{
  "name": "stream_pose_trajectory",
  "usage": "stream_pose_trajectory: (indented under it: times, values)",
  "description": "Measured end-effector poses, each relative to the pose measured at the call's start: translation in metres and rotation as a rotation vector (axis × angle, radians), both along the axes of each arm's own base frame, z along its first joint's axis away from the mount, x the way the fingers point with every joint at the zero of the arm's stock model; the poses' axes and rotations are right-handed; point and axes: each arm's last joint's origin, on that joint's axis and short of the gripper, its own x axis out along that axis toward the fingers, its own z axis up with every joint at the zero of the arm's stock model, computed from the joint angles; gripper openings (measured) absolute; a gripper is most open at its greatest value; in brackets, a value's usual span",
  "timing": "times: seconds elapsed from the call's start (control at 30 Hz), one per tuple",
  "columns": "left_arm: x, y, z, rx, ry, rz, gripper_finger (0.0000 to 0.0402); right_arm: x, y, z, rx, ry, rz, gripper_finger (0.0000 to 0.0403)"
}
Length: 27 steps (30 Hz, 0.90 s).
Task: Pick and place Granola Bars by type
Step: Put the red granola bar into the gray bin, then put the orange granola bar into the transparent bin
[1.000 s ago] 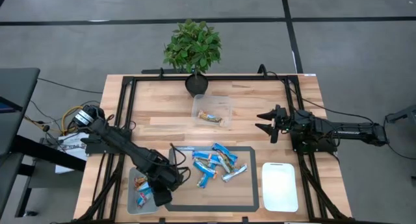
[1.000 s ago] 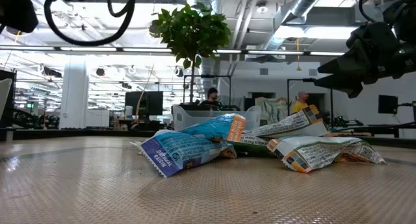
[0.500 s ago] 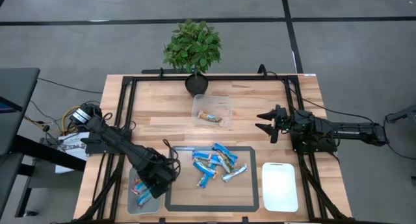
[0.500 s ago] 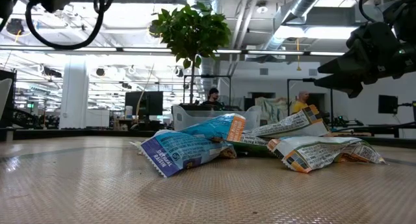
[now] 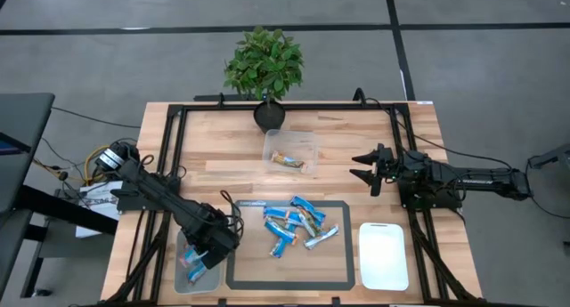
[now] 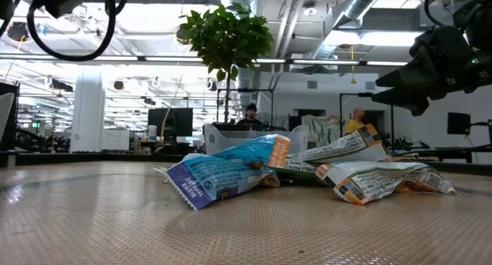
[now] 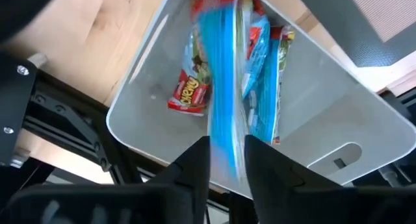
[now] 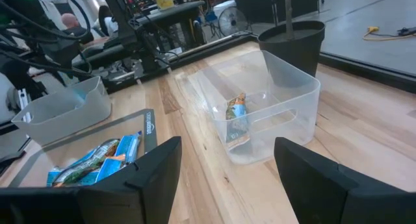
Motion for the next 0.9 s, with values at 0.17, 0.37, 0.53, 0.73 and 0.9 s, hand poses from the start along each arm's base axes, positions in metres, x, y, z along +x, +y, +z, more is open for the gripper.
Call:
stream_pose_trajectory:
  times: [0.17, 0.37, 0.53, 0.73, 0.9]
  values:
    - [0.002, -0.001, 0.000, -0.008, -0.019, -0.001, 0.0140, 0.000, 0.000, 0.000, 0.000, 0.000, 0.000, 0.0240]
    - [0.016, 0.001, -0.001, -0.035, -0.168, -0.075, 0.0168, 0.000, 0.000, 0.000, 0.000, 0.000, 0.000, 0.0240]
    - [0.042, -0.003, 0.001, -0.156, -0.445, -0.202, 0.0167, 0.000, 0.000, 0.000, 0.000, 0.000, 0.000, 0.0240]
    - [0.078, -0.003, 0.004, -0.171, -0.808, -0.410, 0.0161, 0.000, 0.000, 0.000, 0.000, 0.000, 0.000, 0.0240]
    - [0.103, 0.008, -0.008, -0.005, -0.924, -0.460, 0.0160, 0.000, 0.000, 0.000, 0.001, 0.003, 0.001, 0.0240]
